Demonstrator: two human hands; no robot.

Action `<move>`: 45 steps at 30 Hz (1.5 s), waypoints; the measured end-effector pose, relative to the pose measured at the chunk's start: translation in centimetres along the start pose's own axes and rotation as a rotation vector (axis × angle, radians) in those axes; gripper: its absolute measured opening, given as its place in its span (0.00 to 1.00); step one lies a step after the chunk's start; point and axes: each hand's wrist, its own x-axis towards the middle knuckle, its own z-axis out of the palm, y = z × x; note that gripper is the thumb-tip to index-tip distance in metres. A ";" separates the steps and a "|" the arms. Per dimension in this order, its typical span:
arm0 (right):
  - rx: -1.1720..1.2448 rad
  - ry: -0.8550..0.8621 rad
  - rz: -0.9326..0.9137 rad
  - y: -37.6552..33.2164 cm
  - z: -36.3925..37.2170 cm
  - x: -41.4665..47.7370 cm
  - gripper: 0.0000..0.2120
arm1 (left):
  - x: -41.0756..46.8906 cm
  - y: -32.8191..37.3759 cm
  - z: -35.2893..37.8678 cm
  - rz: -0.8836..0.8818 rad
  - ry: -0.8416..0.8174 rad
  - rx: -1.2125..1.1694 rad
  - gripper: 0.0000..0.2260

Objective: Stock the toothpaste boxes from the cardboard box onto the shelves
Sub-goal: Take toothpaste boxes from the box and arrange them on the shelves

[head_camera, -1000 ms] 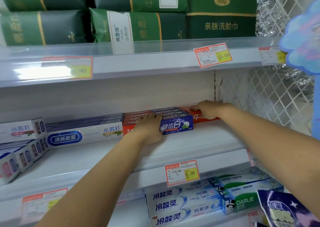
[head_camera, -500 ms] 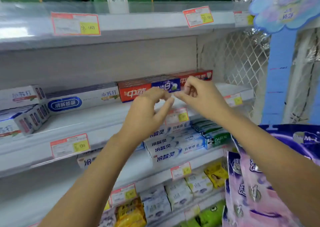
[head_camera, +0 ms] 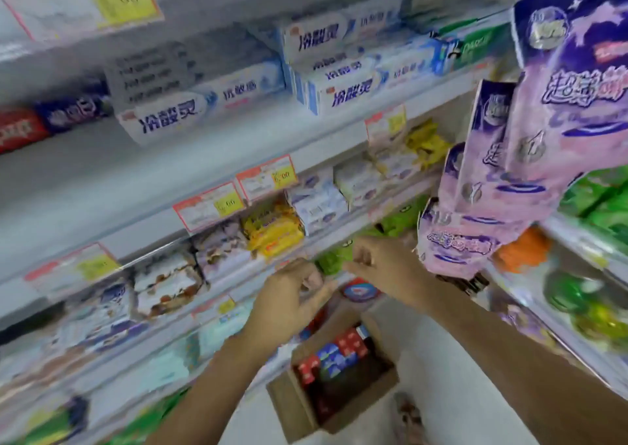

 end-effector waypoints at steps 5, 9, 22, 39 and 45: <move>-0.080 -0.215 0.212 8.3 10.6 -1.1 0.16 | -4.5 -8.6 6.8 -0.334 -0.095 0.000 0.07; -0.131 -0.383 0.311 14.4 18.7 -1.7 0.11 | -9.1 -15.2 13.0 -0.600 -0.126 0.021 0.07; -0.204 -0.616 0.185 26.2 43.5 -0.4 0.22 | -19.2 -34.3 28.9 -1.081 -0.043 -0.031 0.08; -0.399 -0.466 -0.237 29.1 63.4 -0.1 0.26 | -27.8 -43.4 37.8 -1.165 -0.023 -0.356 0.37; -0.592 -0.379 -0.281 29.3 64.5 -0.8 0.18 | -27.3 -44.7 37.6 -1.200 -0.008 -0.433 0.31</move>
